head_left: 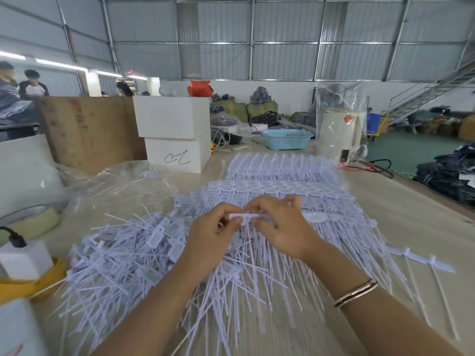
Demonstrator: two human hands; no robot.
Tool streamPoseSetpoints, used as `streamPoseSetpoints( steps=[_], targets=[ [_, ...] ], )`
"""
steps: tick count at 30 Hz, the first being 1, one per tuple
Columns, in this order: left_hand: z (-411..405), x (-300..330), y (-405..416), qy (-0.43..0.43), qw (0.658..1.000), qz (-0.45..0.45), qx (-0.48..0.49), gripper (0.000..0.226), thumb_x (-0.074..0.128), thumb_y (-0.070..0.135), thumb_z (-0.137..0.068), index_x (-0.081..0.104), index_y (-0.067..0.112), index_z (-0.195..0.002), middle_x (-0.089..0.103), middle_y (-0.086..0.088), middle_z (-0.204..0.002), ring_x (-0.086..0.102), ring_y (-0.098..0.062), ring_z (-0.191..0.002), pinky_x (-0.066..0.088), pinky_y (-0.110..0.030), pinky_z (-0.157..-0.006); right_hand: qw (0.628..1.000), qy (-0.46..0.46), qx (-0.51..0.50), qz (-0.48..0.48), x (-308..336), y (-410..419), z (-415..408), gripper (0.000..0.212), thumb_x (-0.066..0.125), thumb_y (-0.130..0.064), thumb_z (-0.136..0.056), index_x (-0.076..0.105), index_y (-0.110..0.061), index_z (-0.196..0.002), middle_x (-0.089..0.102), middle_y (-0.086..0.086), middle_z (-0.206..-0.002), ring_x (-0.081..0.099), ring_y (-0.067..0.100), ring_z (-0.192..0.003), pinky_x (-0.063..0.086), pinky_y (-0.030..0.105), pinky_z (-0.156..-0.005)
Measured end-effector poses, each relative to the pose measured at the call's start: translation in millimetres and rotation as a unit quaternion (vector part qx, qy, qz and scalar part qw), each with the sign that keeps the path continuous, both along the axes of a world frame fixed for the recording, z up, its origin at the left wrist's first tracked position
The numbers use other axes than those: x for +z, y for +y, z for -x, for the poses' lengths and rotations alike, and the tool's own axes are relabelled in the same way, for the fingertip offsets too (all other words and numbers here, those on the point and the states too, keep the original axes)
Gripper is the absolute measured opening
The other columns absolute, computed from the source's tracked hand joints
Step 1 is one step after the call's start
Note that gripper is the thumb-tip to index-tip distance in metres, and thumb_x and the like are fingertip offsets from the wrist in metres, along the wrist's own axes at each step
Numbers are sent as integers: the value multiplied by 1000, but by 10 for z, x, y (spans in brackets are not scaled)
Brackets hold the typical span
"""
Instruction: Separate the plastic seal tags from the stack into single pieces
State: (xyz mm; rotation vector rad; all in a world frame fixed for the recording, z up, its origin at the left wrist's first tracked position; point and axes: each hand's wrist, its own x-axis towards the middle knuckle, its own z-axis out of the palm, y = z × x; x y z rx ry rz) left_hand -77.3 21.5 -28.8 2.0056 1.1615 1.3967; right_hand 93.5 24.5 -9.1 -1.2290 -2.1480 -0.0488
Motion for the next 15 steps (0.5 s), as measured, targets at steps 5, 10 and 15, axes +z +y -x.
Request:
streamPoseSetpoints(
  steps=[5,10,15],
  targets=[
    [26,19,9,35,998,-43,-2,15,59,16,-92,64,29,-97,64,8,-79,56,-2,-74,40,-10,-63,981,-28,6,190,129,85,-110,20,51,-35,-95,62,-19,-89,56,-1,-76,46,3,-75,19,30,-82],
    [-5,31,23,3,1000,-8,-1,11,56,28,-93,57,39,-90,61,2,-70,47,-2,-51,36,-12,-49,970,0,50,239,341,138,-96,19,59,-29,-92,59,-17,-78,46,-12,-61,42,-6,-50,30,13,-56],
    [-41,95,55,-36,998,47,2,11,61,31,-90,59,29,-79,67,1,-69,55,-9,-50,41,-19,-47,959,-55,62,271,526,133,-17,17,56,-34,-92,57,-30,-75,50,-14,-67,44,-5,-55,33,16,-57]
  ],
)
